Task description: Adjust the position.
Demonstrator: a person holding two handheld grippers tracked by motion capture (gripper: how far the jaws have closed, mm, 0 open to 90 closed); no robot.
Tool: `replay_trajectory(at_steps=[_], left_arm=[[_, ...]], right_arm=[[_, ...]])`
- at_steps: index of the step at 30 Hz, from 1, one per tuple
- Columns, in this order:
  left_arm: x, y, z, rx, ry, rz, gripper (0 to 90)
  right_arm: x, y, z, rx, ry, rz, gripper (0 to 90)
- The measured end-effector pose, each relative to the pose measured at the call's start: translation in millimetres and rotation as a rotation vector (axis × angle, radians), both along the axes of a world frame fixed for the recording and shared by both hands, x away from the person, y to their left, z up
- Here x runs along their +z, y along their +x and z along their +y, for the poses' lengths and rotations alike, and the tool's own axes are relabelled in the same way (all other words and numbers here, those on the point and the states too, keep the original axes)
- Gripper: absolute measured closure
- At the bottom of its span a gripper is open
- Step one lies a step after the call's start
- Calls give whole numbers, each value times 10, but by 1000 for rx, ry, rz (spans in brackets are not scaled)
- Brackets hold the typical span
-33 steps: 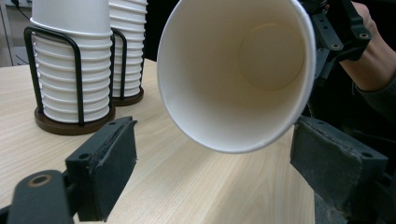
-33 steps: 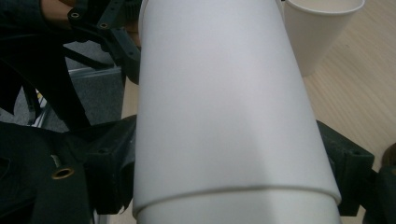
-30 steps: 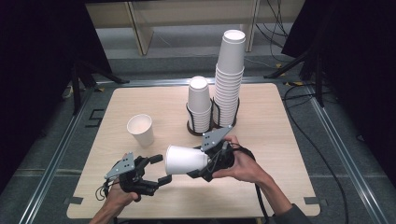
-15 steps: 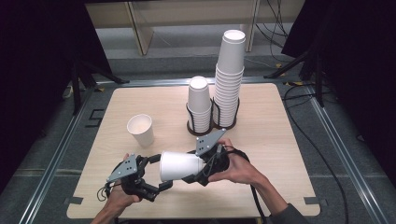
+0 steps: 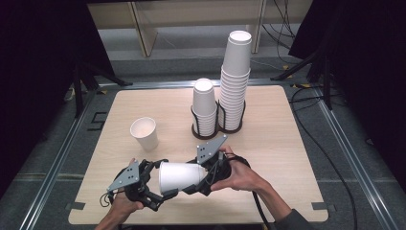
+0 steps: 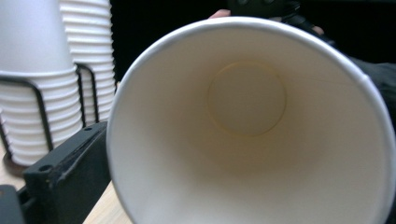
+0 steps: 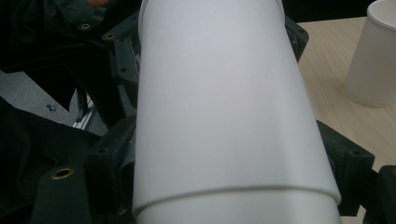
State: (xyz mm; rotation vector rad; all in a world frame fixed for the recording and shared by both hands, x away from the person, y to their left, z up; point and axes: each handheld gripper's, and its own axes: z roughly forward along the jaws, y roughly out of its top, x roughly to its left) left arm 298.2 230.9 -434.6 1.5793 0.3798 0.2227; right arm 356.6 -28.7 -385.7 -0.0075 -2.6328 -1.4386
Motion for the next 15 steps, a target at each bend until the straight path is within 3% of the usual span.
replay_trajectory(at_steps=[8, 10, 11, 13, 15], left_arm=[[36, 0, 50, -16, -15, 10, 61], [44, 2, 56, -18, -9, 10, 68], [47, 4, 59, -20, -7, 10, 73], [53, -2, 58, -27, -1, 12, 89], [57, -7, 48, -30, 23, 4, 96]], right_arm=[[-12, 8, 9, 6, 11, 12, 221], [-16, 1, 1, -4, 0, 53, 221], [-23, 26, 5, 7, 13, 27, 218], [-37, 29, 3, 9, 0, 49, 206], [-47, 44, 0, 10, -4, 34, 198]])
